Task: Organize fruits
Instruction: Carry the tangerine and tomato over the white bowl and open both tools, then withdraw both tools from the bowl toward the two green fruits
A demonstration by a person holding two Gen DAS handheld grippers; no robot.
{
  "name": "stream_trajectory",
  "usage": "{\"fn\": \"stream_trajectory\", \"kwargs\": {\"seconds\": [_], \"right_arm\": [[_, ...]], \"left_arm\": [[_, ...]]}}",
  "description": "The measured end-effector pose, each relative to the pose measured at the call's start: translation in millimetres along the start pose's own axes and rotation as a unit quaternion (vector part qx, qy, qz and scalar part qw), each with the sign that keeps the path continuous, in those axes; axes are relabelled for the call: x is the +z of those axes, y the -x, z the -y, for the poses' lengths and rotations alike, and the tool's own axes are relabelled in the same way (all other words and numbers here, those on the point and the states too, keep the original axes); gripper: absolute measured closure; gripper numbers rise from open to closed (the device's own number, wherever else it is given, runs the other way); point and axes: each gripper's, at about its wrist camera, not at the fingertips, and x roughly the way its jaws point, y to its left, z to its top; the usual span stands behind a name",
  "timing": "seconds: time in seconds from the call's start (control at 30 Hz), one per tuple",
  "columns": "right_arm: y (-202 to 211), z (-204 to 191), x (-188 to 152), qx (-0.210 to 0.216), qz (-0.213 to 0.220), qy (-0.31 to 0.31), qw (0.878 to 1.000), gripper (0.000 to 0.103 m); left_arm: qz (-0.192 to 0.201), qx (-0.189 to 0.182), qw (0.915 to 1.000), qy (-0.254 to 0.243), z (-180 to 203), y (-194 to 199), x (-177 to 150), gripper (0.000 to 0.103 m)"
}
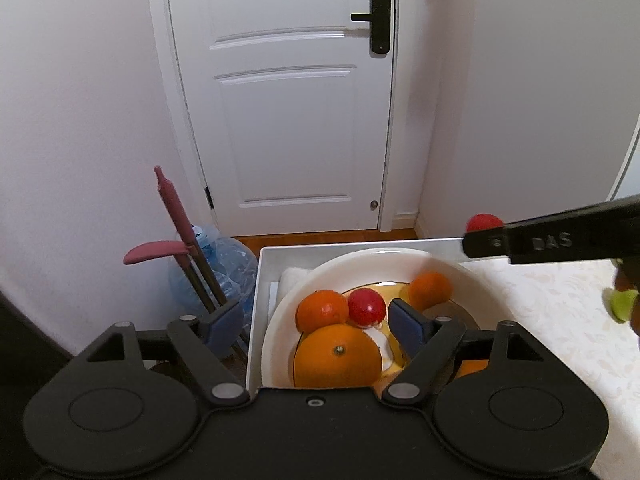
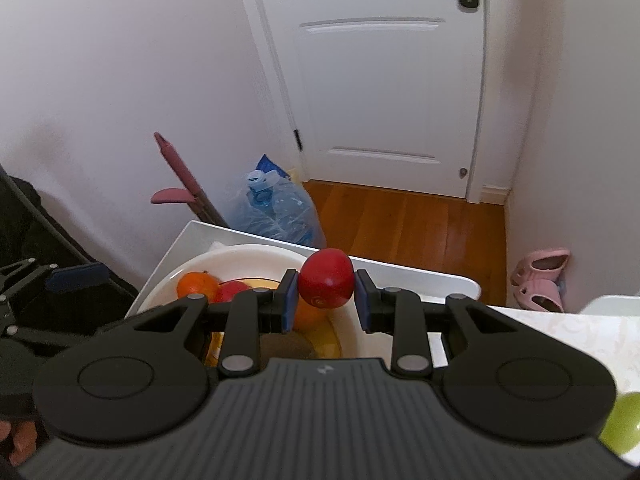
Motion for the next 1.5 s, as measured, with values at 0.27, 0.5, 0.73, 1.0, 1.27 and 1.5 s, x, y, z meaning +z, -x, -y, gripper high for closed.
{"fn": "stream_trajectory", "kwargs": {"seconds": [0.27, 0.5, 0.73, 1.0, 1.27, 1.5], "right_arm": [[-27, -16, 2, 0.029, -0.029, 0.021, 0.999, 0.059], [-38, -30, 3, 0.045, -0.027, 0.049, 0.997, 0.059], [-28, -30, 1, 0.040, 0.004, 0.042, 0.998, 0.007], [-5, -28, -1, 0.026, 0.020, 0.034, 0.999, 0.002], [25, -23, -6, 0.015, 0.032, 0.018, 0.999, 0.000], [68, -16, -16, -0.014, 0.059, 0.005, 0.998, 0.000]], "left_arm": [[-0.002, 0.011, 0.9998, 0.015, -6, 8, -8, 0.020], [-0.001, 0.013, 0.9997, 0.022, -10, 10, -12, 0.020], [0.001, 0.011, 0.9997, 0.021, -8, 14, -13, 0.020], [0.011, 0.023, 0.9994, 0.022, -6, 21, -13, 0.010], [0.015, 0.035, 0.9990, 0.021, 0, 32, -12, 0.001], [0.028, 0.029, 0.9990, 0.019, 7, 51, -10, 0.001]]}}
